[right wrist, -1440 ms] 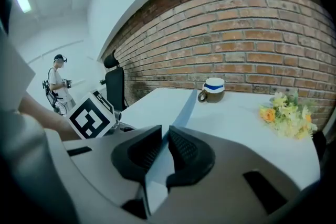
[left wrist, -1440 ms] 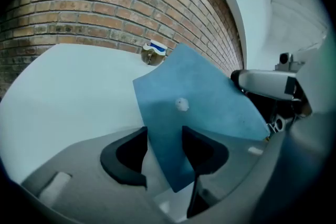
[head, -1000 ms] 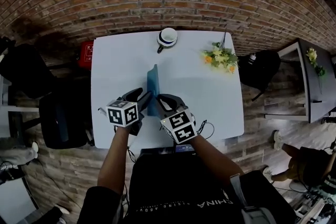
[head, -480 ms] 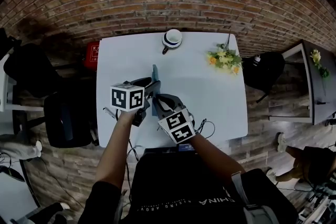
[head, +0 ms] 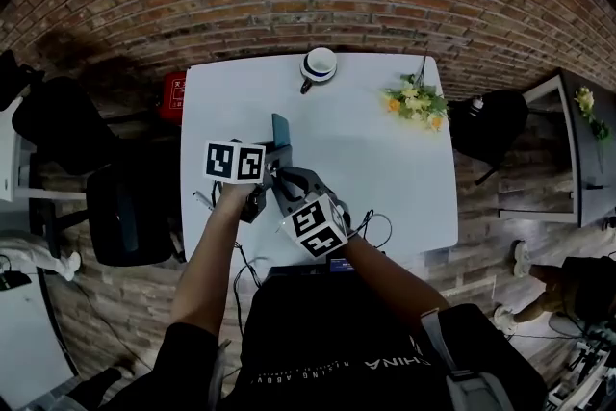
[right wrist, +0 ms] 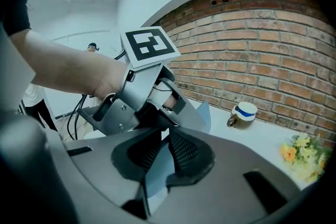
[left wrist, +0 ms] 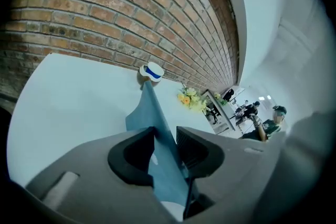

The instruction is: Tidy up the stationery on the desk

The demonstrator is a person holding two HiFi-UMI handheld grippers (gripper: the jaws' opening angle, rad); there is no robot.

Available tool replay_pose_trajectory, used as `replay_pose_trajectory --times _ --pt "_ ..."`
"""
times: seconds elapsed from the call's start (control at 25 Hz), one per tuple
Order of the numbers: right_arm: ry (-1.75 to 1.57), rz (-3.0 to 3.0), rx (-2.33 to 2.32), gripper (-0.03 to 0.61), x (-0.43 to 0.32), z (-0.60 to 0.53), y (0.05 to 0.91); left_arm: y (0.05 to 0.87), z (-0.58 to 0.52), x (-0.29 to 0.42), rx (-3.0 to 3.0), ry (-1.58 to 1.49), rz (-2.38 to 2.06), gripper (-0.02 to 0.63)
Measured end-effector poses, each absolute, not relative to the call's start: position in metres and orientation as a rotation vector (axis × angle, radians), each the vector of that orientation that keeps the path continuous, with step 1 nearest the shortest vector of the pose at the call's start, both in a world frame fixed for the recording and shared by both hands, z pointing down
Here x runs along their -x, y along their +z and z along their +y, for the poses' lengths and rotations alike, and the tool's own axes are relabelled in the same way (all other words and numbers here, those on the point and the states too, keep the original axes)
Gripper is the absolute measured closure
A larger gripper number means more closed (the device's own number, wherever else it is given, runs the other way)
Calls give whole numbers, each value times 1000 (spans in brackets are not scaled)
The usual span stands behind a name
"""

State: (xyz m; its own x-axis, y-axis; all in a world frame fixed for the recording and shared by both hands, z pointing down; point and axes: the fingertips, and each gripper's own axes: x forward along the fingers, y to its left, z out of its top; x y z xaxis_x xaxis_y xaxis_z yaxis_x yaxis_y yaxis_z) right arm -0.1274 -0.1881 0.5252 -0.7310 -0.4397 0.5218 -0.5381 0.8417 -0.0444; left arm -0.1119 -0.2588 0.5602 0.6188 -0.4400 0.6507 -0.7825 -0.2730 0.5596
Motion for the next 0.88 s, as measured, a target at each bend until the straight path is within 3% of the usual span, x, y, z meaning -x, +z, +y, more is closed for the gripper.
replay_pose_trajectory --times 0.36,0.88 --pt "398 -2539 -707 528 114 -184 534 563 -262 129 -1830 342 -1070 554" --pt "564 -2450 -905 532 53 -216 560 549 -261 87 -1806 159 -959 560"
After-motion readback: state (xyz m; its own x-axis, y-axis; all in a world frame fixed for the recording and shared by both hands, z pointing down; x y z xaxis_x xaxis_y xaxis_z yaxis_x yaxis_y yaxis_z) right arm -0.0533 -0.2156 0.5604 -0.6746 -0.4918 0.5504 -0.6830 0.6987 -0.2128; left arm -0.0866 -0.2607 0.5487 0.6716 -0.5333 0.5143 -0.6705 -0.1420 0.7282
